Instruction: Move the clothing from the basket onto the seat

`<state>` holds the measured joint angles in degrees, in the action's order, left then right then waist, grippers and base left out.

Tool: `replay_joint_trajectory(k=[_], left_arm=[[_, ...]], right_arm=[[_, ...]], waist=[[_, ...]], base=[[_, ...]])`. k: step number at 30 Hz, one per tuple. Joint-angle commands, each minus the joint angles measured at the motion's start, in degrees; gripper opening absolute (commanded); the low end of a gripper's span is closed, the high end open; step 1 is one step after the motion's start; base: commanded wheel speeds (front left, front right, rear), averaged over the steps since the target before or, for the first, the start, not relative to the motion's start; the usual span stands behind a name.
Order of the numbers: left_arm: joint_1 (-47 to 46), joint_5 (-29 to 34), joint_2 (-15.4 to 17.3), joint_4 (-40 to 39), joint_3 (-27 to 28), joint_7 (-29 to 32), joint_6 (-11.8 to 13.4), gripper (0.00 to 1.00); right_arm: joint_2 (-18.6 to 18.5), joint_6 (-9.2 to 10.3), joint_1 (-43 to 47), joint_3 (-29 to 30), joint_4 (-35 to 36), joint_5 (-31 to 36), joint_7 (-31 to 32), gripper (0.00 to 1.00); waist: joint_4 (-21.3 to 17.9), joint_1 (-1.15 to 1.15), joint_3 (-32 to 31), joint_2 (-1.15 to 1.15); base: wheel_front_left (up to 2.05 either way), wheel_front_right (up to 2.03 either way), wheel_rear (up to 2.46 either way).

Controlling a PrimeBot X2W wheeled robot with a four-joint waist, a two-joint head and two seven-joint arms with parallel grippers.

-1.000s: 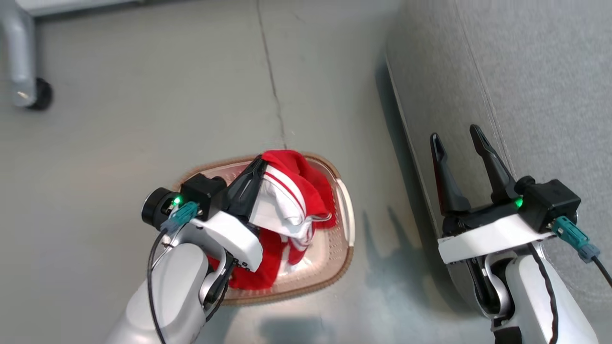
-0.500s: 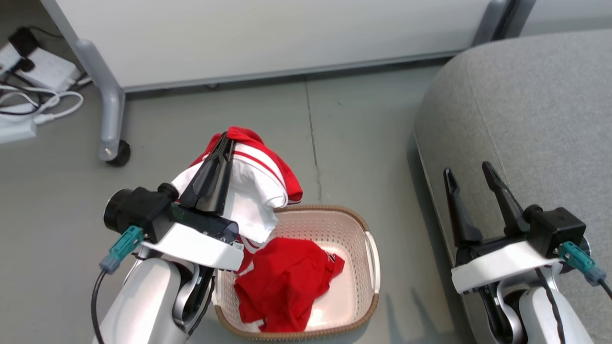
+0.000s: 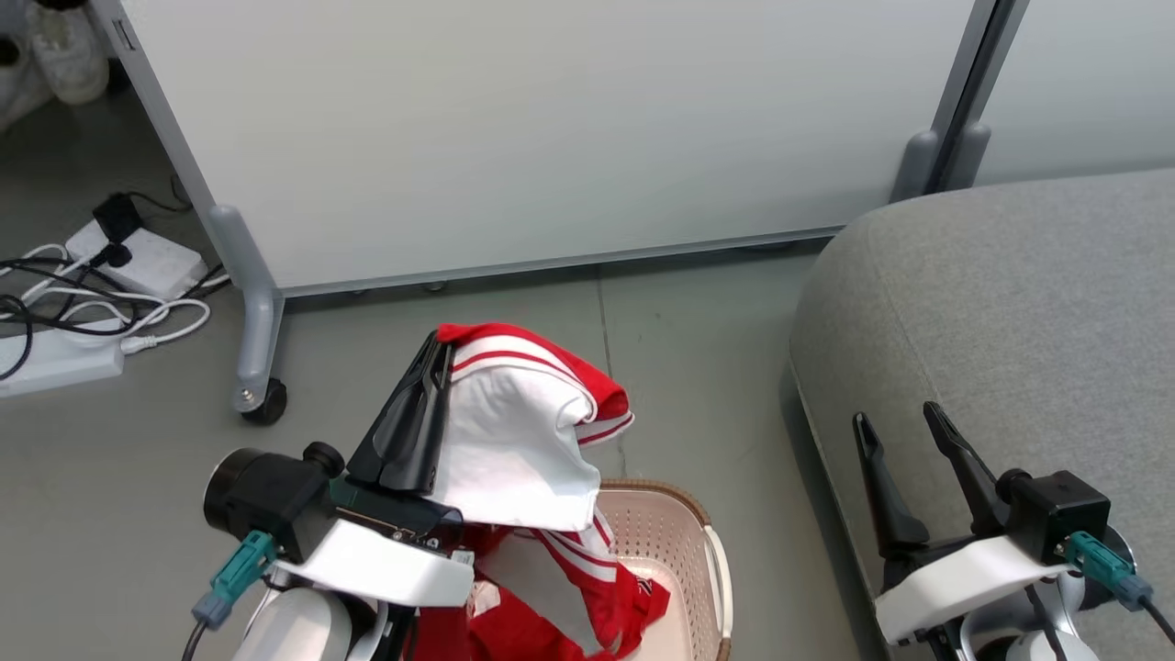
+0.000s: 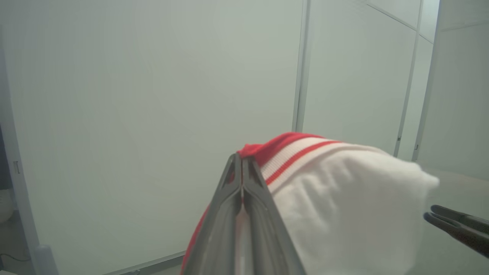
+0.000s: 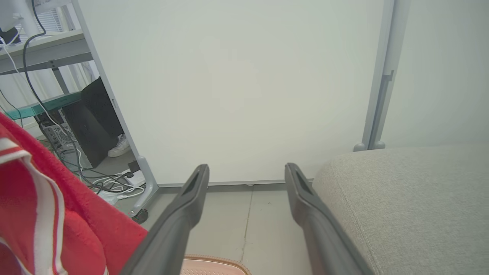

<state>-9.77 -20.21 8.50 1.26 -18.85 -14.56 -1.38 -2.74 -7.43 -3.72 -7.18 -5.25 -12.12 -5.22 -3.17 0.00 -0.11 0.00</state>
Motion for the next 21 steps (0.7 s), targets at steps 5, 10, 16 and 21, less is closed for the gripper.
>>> replay_joint_trajectory(k=[5, 10, 16, 21], left_arm=[[2.71, -0.13, 0.27, -1.99, 0.03, 0.11, 1.34, 0.00], [3.96, 0.53, 0.71, -3.31, -0.69, 0.79, 1.93, 0.00], [4.40, 0.75, 1.08, -4.07, -1.00, 1.30, 2.42, 0.00], [4.18, 0.86, 1.25, -4.33, -1.16, 1.44, 2.88, 0.00]], right_arm=[[-0.31, -0.11, 2.36, 1.04, 1.36, 0.40, 0.98, 1.00], [-0.30, -0.11, 3.94, 1.51, 2.38, 0.37, 1.62, 1.00], [-0.30, -0.11, 4.35, 1.27, 3.02, 0.15, 2.12, 1.00], [-0.30, -0.11, 4.36, 1.18, 3.31, -0.02, 2.17, 1.00]], waist=[[0.10, 0.00, -1.99, 0.00], [0.36, 0.00, -2.81, 0.00], [0.29, 0.00, -3.08, 0.00], [0.22, 0.00, -3.09, 0.00]], base=[[0.00, 0.00, 0.00], [0.00, 0.00, 0.00], [0.00, 0.00, 0.00], [0.00, 0.00, 0.00]])
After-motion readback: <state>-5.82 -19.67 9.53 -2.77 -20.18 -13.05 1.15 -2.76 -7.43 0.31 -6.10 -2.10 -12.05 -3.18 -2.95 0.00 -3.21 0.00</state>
